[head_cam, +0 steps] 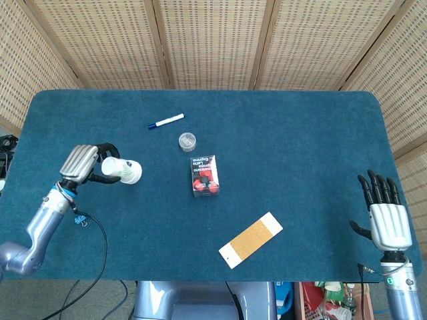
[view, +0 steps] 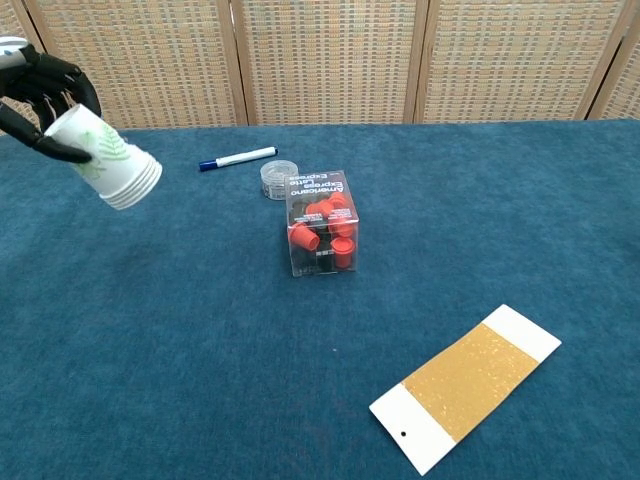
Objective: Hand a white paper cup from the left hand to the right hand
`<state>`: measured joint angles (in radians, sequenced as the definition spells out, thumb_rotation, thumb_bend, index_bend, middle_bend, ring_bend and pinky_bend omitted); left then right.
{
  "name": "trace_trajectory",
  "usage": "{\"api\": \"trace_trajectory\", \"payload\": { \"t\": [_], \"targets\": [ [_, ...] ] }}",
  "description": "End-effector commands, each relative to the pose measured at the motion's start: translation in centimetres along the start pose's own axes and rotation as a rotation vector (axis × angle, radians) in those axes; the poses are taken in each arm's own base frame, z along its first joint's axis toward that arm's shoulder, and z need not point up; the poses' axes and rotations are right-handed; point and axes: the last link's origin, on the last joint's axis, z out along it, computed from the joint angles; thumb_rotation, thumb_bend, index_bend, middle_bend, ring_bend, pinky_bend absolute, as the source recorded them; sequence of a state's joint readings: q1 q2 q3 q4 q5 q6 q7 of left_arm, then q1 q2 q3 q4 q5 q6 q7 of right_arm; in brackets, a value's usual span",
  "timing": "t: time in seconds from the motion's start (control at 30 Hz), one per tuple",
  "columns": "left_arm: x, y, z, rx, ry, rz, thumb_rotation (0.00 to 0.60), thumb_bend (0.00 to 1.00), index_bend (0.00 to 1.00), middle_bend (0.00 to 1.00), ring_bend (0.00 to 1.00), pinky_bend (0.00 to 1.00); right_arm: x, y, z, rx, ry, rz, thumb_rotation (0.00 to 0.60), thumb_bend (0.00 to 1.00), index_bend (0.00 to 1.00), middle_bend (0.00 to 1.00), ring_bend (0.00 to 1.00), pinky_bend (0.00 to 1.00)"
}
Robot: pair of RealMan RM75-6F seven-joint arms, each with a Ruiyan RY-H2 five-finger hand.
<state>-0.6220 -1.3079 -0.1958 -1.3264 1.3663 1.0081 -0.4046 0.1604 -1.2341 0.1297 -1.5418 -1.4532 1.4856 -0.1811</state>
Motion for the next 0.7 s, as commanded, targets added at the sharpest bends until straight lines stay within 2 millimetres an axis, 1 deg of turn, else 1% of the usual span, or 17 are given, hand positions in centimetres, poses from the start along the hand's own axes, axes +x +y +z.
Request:
{"api": "trace_trajectory", "payload": {
  "t": [0.03,0.07,0.17,0.27,0.37,0.4,0.47,0.6,0.7],
  "targets": [
    [0.1,2.1,0.5,-0.018,0.071,-0.567,0.600,0.06,0.56,0.50,0.51,0.52,0.2,0.0,0.4,0.073,0.040,-0.031,0.600,0.00,0.00,0.00,0.00,0.00],
    [-0.4,2.6,0.8,-0.019,0.049,-0.656,0.600,0.06,0.56,0.50,0.51,0.52,0.5,0.1,0.6,0.099,0.055,-0.039,0.600,0.00,0.01,0.00,0.00,0.00],
    [-2.0,3.9,1.5,-0.019,-0.004,-0.849,0.600,0.06,0.56,0.50,0.51,0.52,1.2,0.2,1.1,0.159,0.097,-0.061,0.600,0.00,0.04,0.00,0.00,0.00],
    [-3.7,5.3,2.3,-0.016,-0.051,-0.993,0.600,0.06,0.56,0.50,0.51,0.52,2.1,0.2,1.6,0.219,0.136,-0.075,0.600,0.00,0.08,0.00,0.00,0.00],
    [-5.6,7.0,3.2,-0.010,-0.094,-1.130,0.600,0.06,0.56,0.50,0.51,0.52,3.0,0.0,2.3,0.287,0.169,-0.080,0.600,0.00,0.12,0.00,0.00,0.00],
    [-6.4,7.9,3.7,-0.007,-0.117,-1.179,0.600,0.06,0.56,0.50,0.51,0.52,3.4,-0.2,2.6,0.323,0.183,-0.082,0.600,0.00,0.13,0.00,0.00,0.00],
    [-7.3,8.9,4.2,-0.007,-0.141,-1.219,0.600,0.06,0.56,0.50,0.51,0.52,4.1,-0.6,3.2,0.376,0.210,-0.081,0.600,0.00,0.15,0.01,0.00,0.00],
    [-9.3,11.7,5.5,-0.020,-0.210,-1.278,0.600,0.06,0.56,0.50,0.51,0.52,5.6,-2.0,4.9,0.536,0.298,-0.064,0.600,0.00,0.18,0.02,0.00,0.00],
    [-10.4,13.5,6.3,-0.032,-0.253,-1.283,0.600,0.06,0.56,0.50,0.51,0.52,6.2,-3.0,6.3,0.642,0.347,-0.081,0.600,0.02,0.24,0.05,0.00,0.00]
  ]
}}
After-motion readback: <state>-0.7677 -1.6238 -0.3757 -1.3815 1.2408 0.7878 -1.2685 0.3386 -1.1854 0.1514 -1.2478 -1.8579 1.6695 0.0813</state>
